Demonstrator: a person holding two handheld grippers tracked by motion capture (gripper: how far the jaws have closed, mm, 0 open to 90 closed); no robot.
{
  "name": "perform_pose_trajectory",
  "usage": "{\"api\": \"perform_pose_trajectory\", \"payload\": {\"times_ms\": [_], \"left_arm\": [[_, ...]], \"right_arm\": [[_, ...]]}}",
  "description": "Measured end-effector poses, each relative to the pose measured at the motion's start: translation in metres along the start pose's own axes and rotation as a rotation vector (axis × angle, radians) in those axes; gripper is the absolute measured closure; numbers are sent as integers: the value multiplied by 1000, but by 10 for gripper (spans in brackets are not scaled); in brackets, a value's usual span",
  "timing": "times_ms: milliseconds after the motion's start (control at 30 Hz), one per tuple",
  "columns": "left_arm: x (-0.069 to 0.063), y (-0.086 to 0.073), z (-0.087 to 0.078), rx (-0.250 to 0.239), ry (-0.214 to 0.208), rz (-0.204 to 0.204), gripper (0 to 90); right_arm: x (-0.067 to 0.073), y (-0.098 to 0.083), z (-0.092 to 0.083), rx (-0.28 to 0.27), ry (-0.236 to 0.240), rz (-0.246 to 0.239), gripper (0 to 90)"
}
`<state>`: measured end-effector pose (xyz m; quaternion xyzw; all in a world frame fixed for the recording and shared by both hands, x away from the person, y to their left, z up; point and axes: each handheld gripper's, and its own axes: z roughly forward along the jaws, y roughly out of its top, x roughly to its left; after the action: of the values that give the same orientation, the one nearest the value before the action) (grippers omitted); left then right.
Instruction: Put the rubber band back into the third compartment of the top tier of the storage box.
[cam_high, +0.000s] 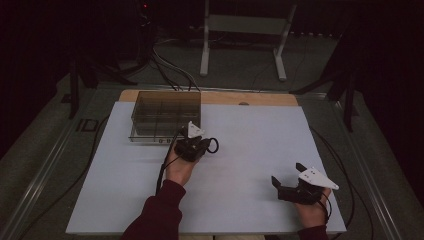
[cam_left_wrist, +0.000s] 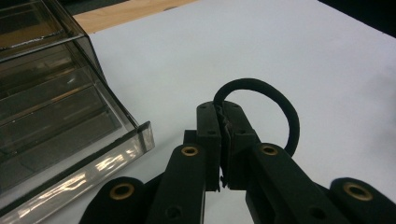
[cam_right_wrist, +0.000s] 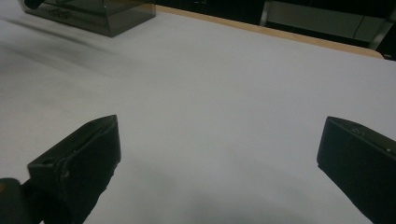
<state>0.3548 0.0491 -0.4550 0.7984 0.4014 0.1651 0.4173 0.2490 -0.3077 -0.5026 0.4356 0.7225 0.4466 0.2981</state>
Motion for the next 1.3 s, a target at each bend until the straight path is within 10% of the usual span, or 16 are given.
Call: {"api": "perform_pose_trajectory", "payload": {"times_ms": [1300], "left_arm": [[16,20,-12,-44,12,-28,884]], "right_arm": [[1,0,1,2,6,-2,1]]}}
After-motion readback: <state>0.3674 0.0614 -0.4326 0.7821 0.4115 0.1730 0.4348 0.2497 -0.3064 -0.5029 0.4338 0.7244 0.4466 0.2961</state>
